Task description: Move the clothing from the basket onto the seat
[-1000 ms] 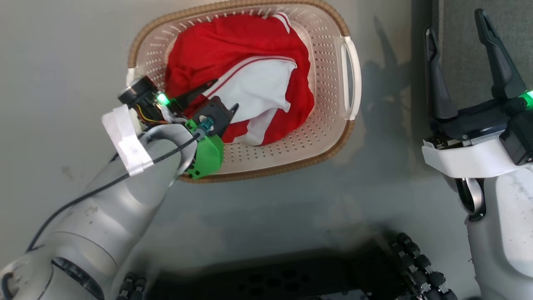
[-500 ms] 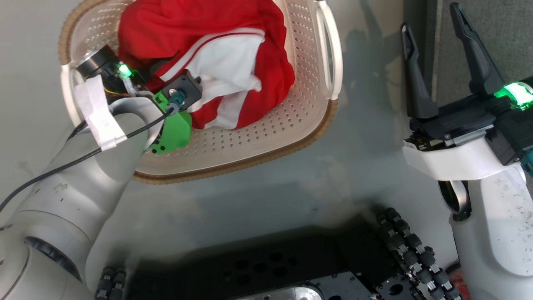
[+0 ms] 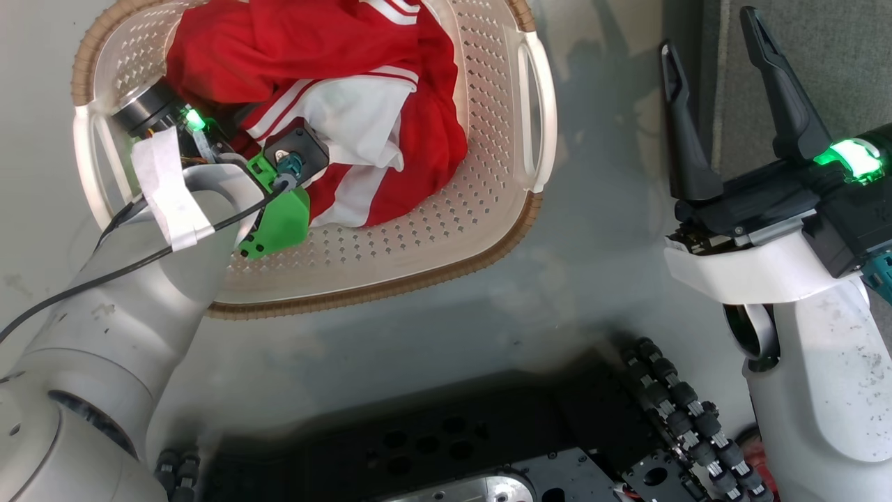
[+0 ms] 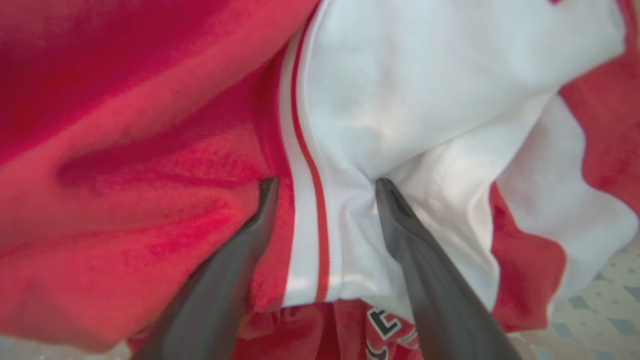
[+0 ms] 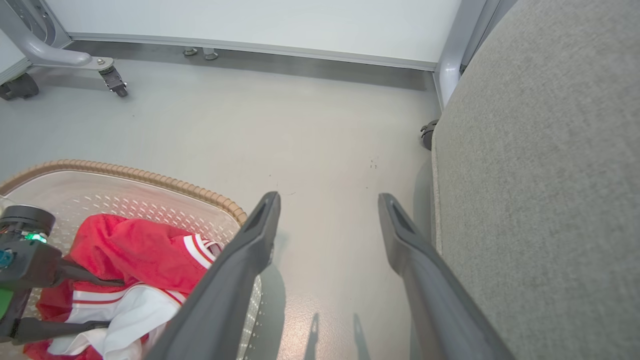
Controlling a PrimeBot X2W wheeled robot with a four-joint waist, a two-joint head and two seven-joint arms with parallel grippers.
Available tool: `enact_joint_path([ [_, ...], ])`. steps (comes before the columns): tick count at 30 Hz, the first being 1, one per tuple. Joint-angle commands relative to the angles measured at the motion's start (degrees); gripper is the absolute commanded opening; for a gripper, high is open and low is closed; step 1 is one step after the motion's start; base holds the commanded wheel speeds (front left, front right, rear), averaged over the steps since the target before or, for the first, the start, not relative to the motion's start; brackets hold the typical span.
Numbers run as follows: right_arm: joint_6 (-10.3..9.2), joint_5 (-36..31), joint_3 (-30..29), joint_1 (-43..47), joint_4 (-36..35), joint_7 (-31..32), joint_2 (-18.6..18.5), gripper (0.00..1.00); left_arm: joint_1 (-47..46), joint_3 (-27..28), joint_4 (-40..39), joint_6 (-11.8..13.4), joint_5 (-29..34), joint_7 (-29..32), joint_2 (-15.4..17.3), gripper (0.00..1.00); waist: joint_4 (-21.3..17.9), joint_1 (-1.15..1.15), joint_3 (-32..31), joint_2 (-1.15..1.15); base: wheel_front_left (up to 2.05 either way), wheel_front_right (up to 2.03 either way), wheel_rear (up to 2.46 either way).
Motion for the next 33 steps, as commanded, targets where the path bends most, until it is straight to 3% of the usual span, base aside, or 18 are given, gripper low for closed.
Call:
enact_joint_path([
  [1, -0.02, 0.34, 0.05, -0.60, 0.16, -0.24, -0.05, 1.00, -0.98, -0.15, 0.60, 0.05, 0.23, 0.03, 0.27, 0.55, 0.03, -0.01, 0.01, 0.00, 0.00, 0.00, 0.00],
  [2, -0.02, 0.34, 0.03, -0.60, 0.17, -0.23, -0.06, 1.00, -1.04, -0.30, 0.84, 0.14, 0.22, 0.03, 0.08, 0.22, 0.08, -0.01, -0.01, 0.00, 0.00, 0.00, 0.00],
  [3, -0.02, 0.36, 0.06, -0.58, 0.17, -0.23, -0.07, 1.00, -1.06, -0.35, 1.02, 0.21, 0.17, 0.03, 0.00, 0.00, 0.10, -0.01, -0.02, 0.00, 0.00, 0.00, 0.00],
  [18, -0.02, 1.21, 1.37, -1.82, 1.47, -0.24, 0.69, 1.00, -1.22, -0.70, 2.43, 0.25, -1.61, 0.06, 0.18, 0.00, -1.06, -0.01, -1.20, 0.00, 0.00, 0.00, 0.00],
  [33, -0.02, 1.92, 2.56, 0.57, 4.97, -0.24, 1.60, 1.00, 7.93, 1.88, -2.31, 0.50, -5.74, 0.02, -0.47, 0.00, -2.43, -0.01, -13.92, 0.00, 0.00, 0.00, 0.00],
])
